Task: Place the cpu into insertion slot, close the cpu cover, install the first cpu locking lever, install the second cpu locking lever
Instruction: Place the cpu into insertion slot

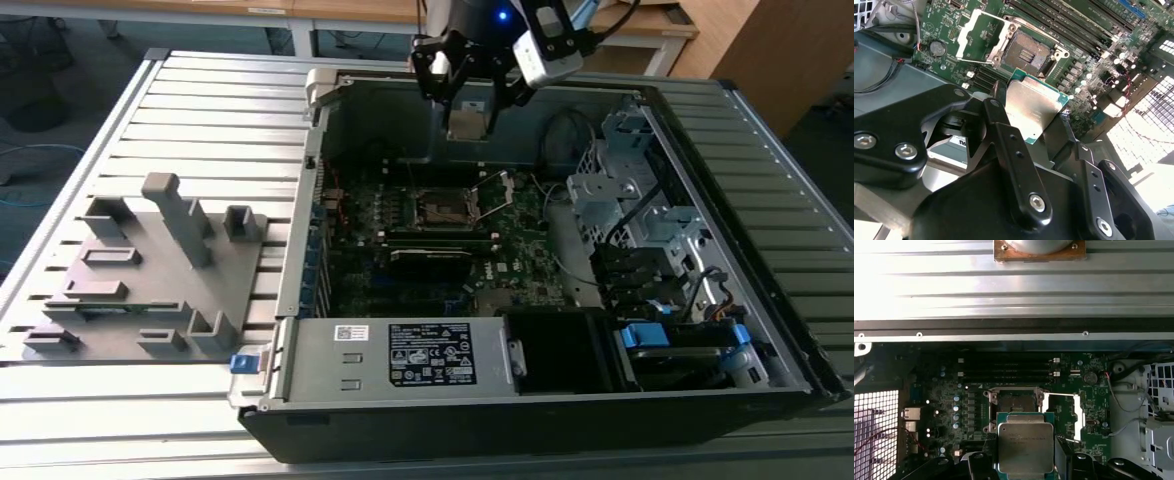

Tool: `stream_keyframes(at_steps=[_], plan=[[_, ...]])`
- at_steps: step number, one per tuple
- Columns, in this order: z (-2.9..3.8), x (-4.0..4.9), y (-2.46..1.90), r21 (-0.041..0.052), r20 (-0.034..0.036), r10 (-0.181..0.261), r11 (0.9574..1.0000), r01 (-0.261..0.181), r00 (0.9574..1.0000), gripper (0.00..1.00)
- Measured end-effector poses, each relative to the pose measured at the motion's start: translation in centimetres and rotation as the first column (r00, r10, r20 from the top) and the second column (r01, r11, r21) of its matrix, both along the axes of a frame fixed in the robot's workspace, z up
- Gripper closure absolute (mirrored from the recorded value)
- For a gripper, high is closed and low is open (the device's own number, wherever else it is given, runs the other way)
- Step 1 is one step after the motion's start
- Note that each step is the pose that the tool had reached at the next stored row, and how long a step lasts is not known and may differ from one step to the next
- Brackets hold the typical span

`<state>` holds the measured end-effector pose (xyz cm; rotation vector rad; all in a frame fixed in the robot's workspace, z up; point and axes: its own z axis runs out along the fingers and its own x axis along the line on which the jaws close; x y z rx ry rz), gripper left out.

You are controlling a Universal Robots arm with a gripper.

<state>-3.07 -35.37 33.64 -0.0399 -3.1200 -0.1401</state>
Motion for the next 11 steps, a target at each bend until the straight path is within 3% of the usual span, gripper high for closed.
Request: stream_keyframes(at_steps=[11], plan=[[-0.32, 0.00, 0.00, 0.0003, 0.0001, 0.000, 1.0000, 0.000, 1.0000, 0.46]])
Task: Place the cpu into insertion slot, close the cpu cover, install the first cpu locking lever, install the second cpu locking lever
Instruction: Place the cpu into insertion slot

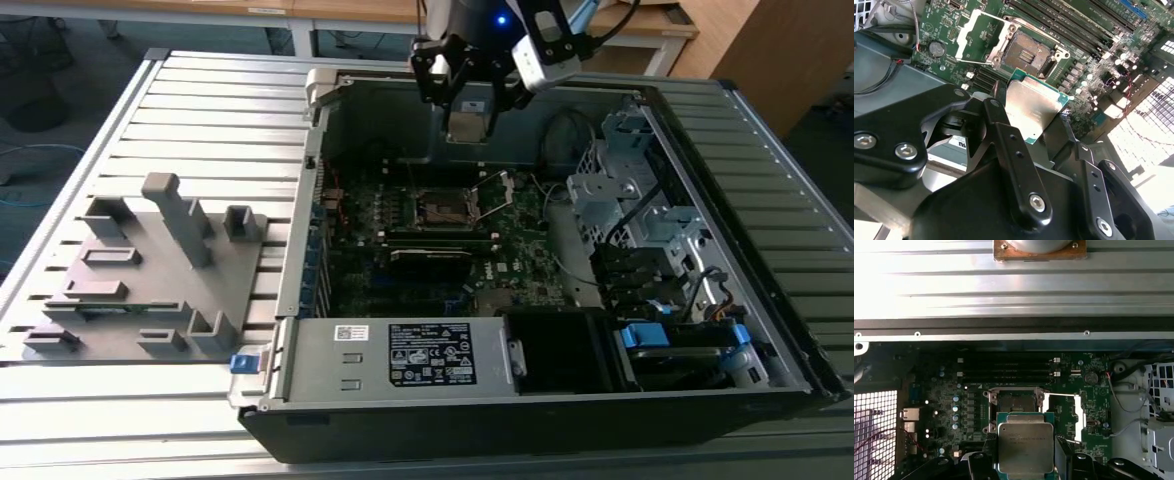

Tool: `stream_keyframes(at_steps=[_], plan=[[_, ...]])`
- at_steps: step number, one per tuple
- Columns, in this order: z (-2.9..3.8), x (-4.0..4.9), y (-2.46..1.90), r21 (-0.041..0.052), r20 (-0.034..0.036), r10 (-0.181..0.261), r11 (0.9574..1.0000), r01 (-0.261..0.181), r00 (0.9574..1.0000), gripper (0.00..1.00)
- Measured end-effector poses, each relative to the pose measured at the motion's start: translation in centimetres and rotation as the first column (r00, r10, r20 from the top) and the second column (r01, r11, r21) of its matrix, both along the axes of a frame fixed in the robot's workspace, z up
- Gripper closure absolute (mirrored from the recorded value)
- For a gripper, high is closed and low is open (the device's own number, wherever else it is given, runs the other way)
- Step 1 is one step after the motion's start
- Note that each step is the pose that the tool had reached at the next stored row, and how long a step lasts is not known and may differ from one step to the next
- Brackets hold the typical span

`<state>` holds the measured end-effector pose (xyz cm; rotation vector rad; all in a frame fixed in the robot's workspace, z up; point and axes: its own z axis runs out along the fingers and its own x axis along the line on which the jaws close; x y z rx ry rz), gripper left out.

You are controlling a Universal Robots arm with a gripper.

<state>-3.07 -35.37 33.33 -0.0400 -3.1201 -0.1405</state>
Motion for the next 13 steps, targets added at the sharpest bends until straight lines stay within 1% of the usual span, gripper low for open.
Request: stream_keyframes(at_steps=[3, 9, 13], plan=[[-0.17, 0.00, 0.00, -0.0003, -0.0001, 0.000, 1.0000, 0.000, 1.0000, 0.46], [-0.21, 0.00, 0.00, -0.0004, -0.0001, 0.000, 1.0000, 0.000, 1.0000, 0.46], [-0.38, 0.00, 0.00, -0.0002, -0.0001, 0.000, 1.0000, 0.000, 1.0000, 0.46]])
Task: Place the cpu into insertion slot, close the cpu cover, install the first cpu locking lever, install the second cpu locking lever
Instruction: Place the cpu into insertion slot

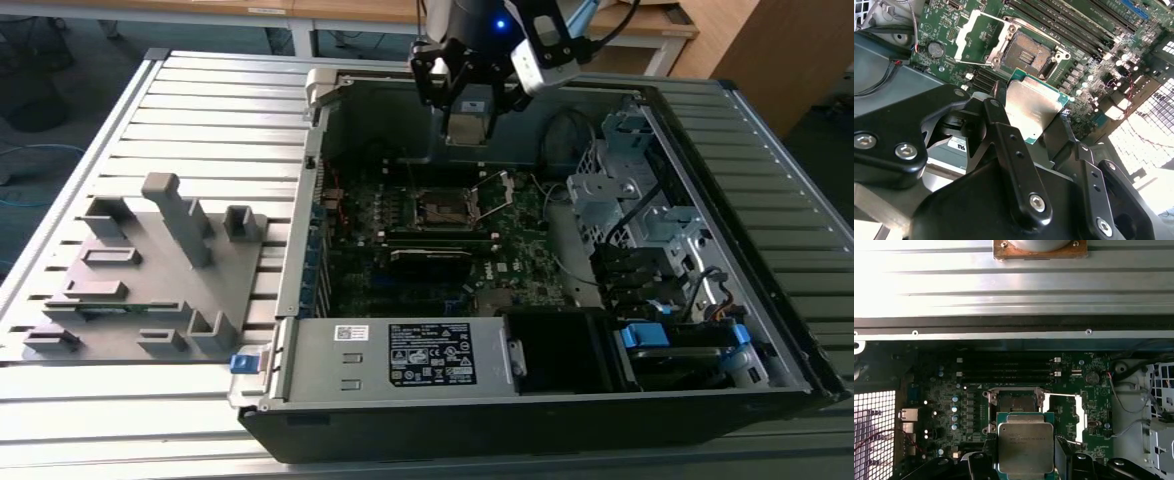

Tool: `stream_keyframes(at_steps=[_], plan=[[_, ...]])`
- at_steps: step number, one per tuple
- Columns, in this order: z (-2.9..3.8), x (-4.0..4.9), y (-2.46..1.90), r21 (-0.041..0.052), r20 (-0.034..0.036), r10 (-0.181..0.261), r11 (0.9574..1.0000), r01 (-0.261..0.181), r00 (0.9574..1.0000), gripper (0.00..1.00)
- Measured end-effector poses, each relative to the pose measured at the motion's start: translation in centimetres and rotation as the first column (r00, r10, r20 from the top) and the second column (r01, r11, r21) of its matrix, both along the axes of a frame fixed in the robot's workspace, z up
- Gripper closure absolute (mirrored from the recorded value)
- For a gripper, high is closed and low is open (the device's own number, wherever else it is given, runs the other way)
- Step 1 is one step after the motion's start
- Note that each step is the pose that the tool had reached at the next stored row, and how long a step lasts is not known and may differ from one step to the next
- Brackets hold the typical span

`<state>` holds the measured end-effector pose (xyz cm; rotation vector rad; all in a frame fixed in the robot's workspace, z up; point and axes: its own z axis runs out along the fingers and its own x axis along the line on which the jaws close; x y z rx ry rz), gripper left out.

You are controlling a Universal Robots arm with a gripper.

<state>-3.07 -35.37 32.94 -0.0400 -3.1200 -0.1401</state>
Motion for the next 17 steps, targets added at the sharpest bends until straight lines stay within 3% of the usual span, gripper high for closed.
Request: stream_keyframes(at_steps=[17], plan=[[-0.29, 0.00, 0.00, -0.0001, 0.0000, 0.000, 1.0000, 0.000, 1.0000, 0.46]])
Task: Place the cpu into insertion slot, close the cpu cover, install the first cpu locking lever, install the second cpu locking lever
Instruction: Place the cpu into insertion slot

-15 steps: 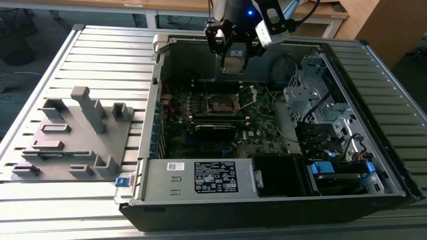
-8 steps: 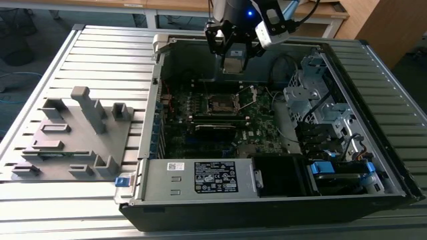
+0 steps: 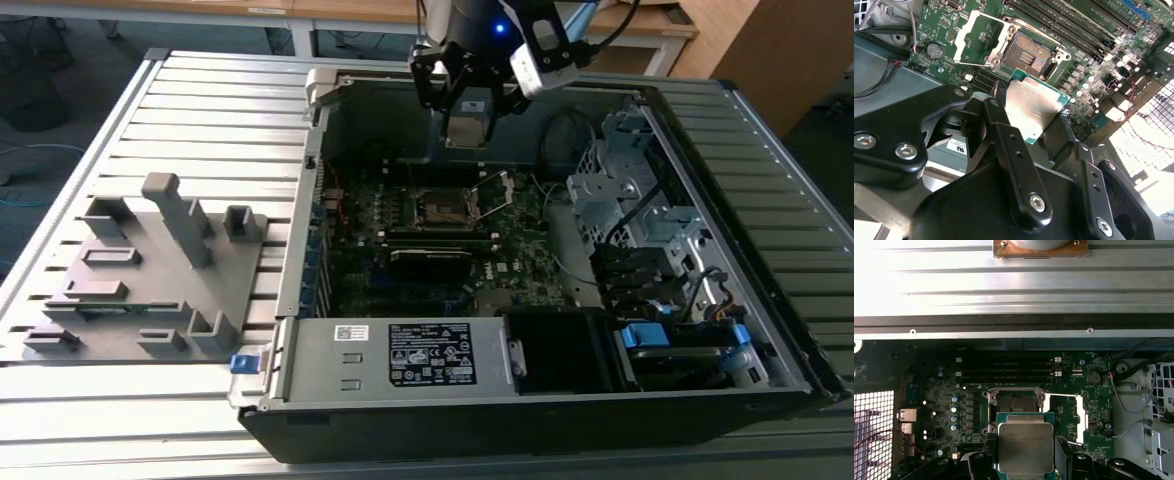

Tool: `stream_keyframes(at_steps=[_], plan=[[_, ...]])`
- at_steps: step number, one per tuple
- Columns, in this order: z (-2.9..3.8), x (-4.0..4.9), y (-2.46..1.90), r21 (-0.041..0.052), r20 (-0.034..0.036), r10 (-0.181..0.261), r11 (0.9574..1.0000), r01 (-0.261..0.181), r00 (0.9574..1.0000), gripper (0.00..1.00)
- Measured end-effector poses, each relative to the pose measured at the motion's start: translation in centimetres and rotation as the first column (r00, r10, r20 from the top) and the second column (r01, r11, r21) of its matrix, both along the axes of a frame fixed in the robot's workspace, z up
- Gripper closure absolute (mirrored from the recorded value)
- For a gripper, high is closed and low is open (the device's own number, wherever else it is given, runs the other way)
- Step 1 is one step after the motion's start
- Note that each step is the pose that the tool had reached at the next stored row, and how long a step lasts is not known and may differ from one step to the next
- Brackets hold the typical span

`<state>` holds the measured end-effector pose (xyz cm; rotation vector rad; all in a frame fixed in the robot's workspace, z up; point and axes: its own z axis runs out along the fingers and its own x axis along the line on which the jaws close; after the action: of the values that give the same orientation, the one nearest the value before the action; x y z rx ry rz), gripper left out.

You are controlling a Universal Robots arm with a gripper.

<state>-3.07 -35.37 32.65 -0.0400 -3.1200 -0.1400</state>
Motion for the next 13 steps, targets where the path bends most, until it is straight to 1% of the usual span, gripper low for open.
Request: stream_keyframes(at_steps=[11, 12, 13], plan=[[-0.34, 0.00, 0.00, -0.0002, -0.0001, 0.000, 1.0000, 0.000, 1.0000, 0.46], [-0.50, 0.00, 0.00, 0.0000, 0.0000, 0.000, 1.0000, 0.000, 1.0000, 0.46], [-0.52, 0.00, 0.00, 0.0000, 0.0000, 0.000, 1.0000, 0.000, 1.0000, 0.46]])
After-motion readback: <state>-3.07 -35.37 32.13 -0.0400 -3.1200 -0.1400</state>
